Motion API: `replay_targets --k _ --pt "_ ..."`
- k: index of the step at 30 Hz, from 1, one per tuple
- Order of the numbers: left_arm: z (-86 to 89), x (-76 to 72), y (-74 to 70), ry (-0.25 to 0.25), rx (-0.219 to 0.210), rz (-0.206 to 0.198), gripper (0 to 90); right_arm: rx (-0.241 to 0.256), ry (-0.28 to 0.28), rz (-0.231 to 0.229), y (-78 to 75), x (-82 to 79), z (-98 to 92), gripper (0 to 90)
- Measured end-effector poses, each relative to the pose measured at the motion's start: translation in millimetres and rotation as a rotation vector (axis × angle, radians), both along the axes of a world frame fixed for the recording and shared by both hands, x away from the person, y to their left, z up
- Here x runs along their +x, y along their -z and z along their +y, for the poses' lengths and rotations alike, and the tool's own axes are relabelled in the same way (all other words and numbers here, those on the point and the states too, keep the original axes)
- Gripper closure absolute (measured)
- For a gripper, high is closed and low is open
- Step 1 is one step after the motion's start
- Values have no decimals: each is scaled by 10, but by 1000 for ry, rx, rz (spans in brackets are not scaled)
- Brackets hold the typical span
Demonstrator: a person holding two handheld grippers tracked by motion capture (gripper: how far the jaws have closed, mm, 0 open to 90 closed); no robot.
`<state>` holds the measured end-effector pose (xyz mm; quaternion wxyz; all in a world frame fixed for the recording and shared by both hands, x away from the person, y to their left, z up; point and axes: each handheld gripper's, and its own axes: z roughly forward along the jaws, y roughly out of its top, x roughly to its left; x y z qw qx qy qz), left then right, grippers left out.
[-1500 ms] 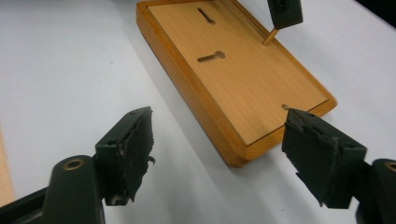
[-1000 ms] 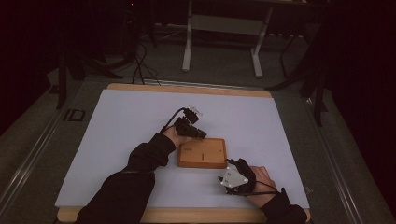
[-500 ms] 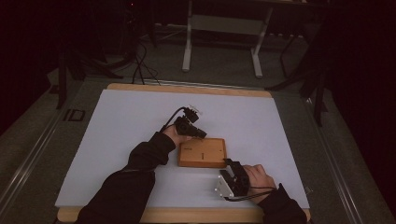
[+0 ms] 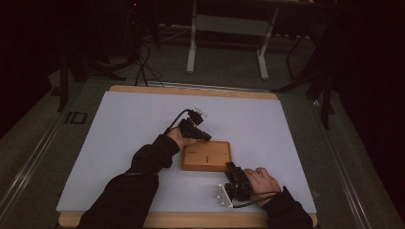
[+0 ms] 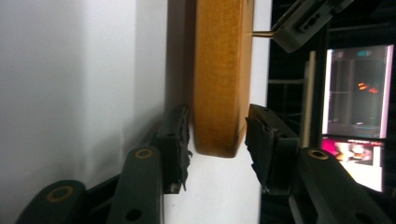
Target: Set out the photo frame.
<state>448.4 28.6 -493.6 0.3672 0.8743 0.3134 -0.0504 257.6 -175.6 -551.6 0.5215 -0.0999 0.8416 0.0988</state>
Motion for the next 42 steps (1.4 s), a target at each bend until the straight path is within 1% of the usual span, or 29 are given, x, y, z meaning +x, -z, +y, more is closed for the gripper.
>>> replay_targets --k 1,2,4,6,7,12,16,17,19,21,23,27,28,30,31,32,33,34,35,36,37,38,39,40,41,42 --pt "3 8 3 -1 -3 2 848 -10 -10 -17 18 2 7 630" --pt "2 8 2 1 -2 2 848 -19 -16 -19 23 1 12 638" --pt "3 9 2 0 -2 2 848 -35 -27 -40 40 -1 19 653" --pt "1 7 0 3 1 1 848 -37 -33 -45 45 -3 22 658" --pt "2 9 1 4 -1 4 848 -44 -36 -57 57 -1 28 659" --pt "8 29 2 7 -4 14 847 -45 -26 -61 56 1 35 669" --pt "12 47 9 -2 -14 28 847 -37 -30 -77 49 -3 26 680" --pt "18 58 13 -2 -21 35 847 -31 -37 -93 52 -7 14 685" --pt "19 59 13 0 -20 34 847 -28 -39 -96 55 -8 10 686" --pt "13 55 9 -3 -16 33 846 -14 -43 -107 74 -13 -4 689" --pt "11 55 8 0 -14 30 846 -18 -41 -110 75 -16 0 690" --pt "18 56 15 0 -24 29 845 -27 -33 -119 75 -22 13 692" --pt "17 55 9 -5 -21 36 842 -27 -31 -118 74 -23 15 692" --pt "-3 34 -18 9 7 13 834 -22 -35 -112 72 -20 8 692" --pt "-3 34 -18 9 7 13 813 -22 -35 -112 72 -20 8 692" --pt "-13 19 -36 5 16 -5 813 -21 -36 -111 71 -18 5 693" --pt "-16 1 -53 -2 17 -13 711 -18 -35 -108 66 -13 2 693" --pt "-7 -38 -92 -11 15 -49 562 -10 -34 -100 49 -3 -7 695" --pt "13 -63 -122 -11 -4 -65 487 -10 -34 -98 43 2 -9 695" --pt "13 -63 -122 -11 -4 -65 439 -10 -34 -98 43 2 -9 695" --pt "79 -113 -181 16 -55 -95 351 -9 -43 -89 23 14 -17 694" --pt "79 -113 -181 16 -55 -95 269 -9 -43 -89 23 14 -17 694" --pt "146 -176 -250 11 -111 -124 218 -3 -40 -79 1 22 -21 694" --pt "171 -206 -271 16 -128 -136 183 -5 -45 -69 -14 30 -24 694" --pt "185 -236 -287 17 -132 -158 143 -4 -46 -63 -28 37 -25 695" --pt "208 -303 -311 11 -135 -219 137 -4 -47 -58 -39 42 -26 694"
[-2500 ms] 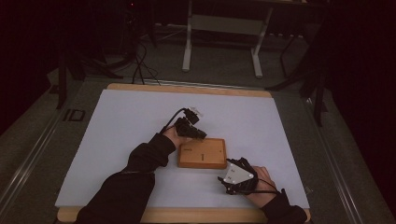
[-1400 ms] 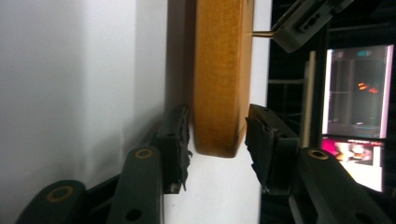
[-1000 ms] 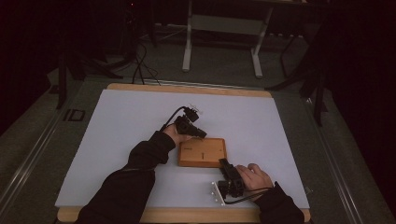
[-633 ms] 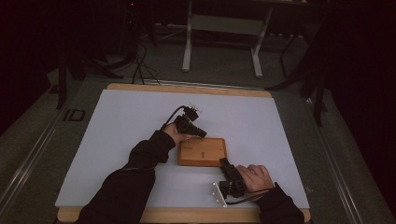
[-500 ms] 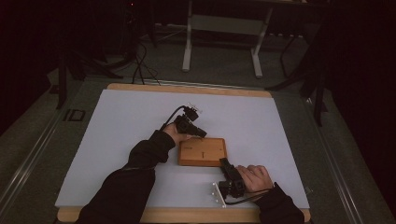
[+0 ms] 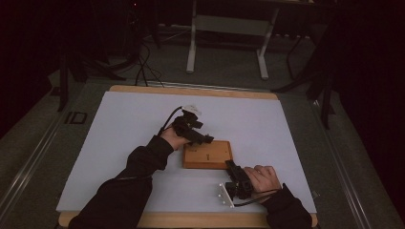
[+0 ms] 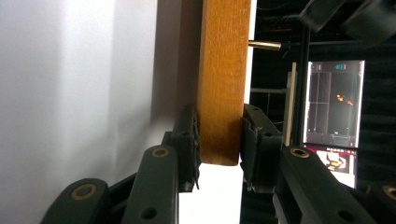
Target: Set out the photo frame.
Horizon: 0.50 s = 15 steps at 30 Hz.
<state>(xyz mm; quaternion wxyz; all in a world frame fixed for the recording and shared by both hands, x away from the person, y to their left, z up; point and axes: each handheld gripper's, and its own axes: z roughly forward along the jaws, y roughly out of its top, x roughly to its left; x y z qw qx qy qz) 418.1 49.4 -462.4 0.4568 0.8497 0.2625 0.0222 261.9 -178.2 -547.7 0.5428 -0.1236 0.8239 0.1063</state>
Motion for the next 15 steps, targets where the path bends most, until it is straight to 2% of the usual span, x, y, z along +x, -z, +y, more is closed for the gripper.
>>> replay_targets --k 1,2,3,4,8,9,11,13,15 --pt "0 0 0 0 0 0 137 0 -1 6 -13 6 -3 694" --pt "20 -47 -18 -8 7 -35 136 1 -2 10 -23 11 -3 694" --pt "38 -77 -28 -12 6 -49 122 0 -3 12 -29 14 -4 694" --pt "94 -142 -46 -14 -28 -52 110 4 -4 17 -35 17 -7 694" --pt "166 -240 -50 -11 -33 -58 107 6 -9 31 -64 31 -12 694" --pt "201 -293 -45 -8 -4 -65 106 8 -8 43 -91 43 -11 694" --pt "217 -315 -38 -7 4 -61 107 7 -9 47 -101 47 -11 695" --pt "260 -371 -12 -19 32 -59 106 13 -11 65 -138 65 -14 695" --pt "260 -371 -12 -19 32 -59 107 14 -10 71 -149 69 -13 695"
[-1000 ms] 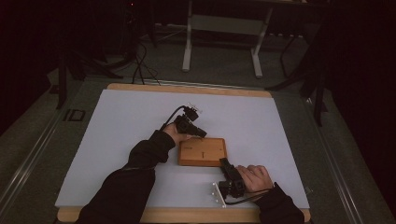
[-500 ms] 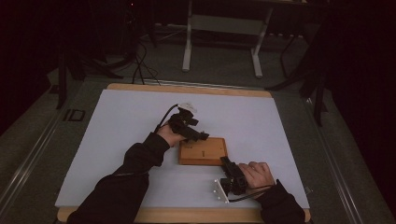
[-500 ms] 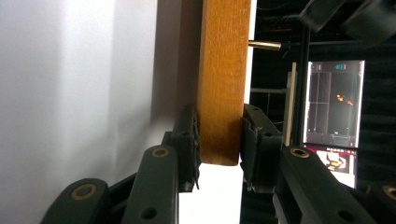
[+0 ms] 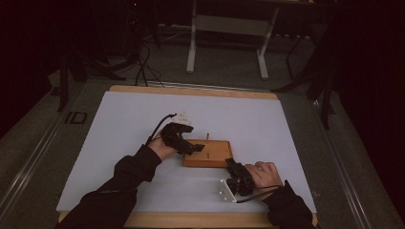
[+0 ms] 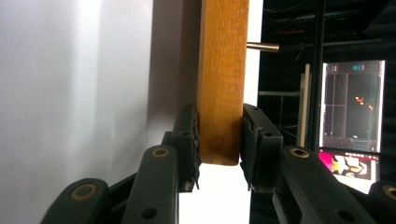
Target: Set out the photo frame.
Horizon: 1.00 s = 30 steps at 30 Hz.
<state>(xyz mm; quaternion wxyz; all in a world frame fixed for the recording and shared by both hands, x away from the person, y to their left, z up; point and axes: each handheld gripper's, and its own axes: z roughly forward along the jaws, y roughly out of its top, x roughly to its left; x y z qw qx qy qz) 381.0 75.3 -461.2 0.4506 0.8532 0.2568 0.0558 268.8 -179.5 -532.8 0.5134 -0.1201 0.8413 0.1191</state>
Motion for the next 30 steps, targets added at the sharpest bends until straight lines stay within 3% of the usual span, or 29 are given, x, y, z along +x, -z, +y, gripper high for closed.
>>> replay_targets --k 8,15,22,24,30 --pt "163 -165 73 -9 -12 6 106 5 -9 51 -96 53 -8 694" --pt "369 -365 35 -23 -14 -19 106 -6 -19 121 -243 151 -20 694" --pt "542 -589 4 -28 -42 -30 102 -8 -25 210 -406 277 -33 694" --pt "567 -650 15 -23 -29 -30 102 -8 -28 240 -461 326 -32 694" --pt "611 -816 93 -16 -45 -3 100 0 -37 335 -620 493 -51 694"
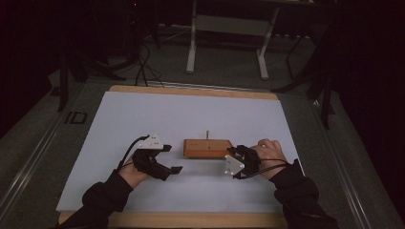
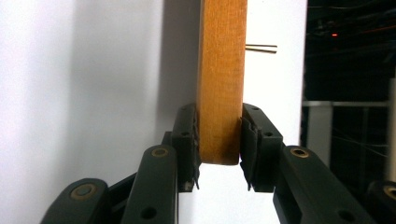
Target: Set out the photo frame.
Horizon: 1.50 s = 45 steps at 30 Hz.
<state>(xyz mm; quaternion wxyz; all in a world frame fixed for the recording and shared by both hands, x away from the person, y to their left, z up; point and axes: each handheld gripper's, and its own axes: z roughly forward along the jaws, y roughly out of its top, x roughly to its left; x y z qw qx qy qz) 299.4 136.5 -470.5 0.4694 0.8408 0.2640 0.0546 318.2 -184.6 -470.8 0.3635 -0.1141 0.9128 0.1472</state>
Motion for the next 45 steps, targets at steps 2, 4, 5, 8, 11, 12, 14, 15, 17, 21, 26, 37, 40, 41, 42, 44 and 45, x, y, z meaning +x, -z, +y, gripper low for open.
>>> replay_targets --k 2,4,5,8,11,12,14,15,17,21,26,37,40,41,42,44,45 --pt "-3 -41 43 5 2 11 100 8 -4 32 -54 67 -3 694" --pt "-5 -72 86 10 -2 24 100 6 -3 62 -106 124 -3 695" --pt "-5 -83 107 11 0 25 100 11 -5 81 -131 159 -4 695" --pt "-2 -109 160 11 -5 37 100 15 -8 124 -195 247 -4 696" --pt "6 -127 198 4 -29 51 100 24 -9 171 -258 344 -16 698" --pt "10 -127 208 3 -30 52 100 33 -5 184 -278 380 -21 697" --pt "20 -126 222 2 -29 56 100 50 -6 210 -313 450 -33 702" --pt "24 -125 225 0 -28 57 100 56 -3 223 -331 482 -32 702" --pt "36 -123 227 -2 -35 55 100 57 5 249 -363 537 -24 702" --pt "54 -113 228 -11 -51 60 100 63 13 296 -410 629 -19 702" --pt "53 -110 257 -11 -50 65 99 66 27 340 -471 769 -7 699" --pt "63 -90 293 -14 -53 75 100 65 77 388 -533 1042 39 675" --pt "66 -86 297 -14 -57 82 99 39 97 382 -540 1108 83 665" --pt "66 -84 298 -13 -57 81 99 42 107 388 -545 1143 90 663" --pt "66 -82 298 -14 -57 79 100 46 114 399 -549 1174 95 662" --pt "66 -80 298 -13 -58 77 99 57 136 422 -556 1238 104 658" --pt "66 -79 297 -11 -57 75 100 64 146 434 -559 1268 109 657"
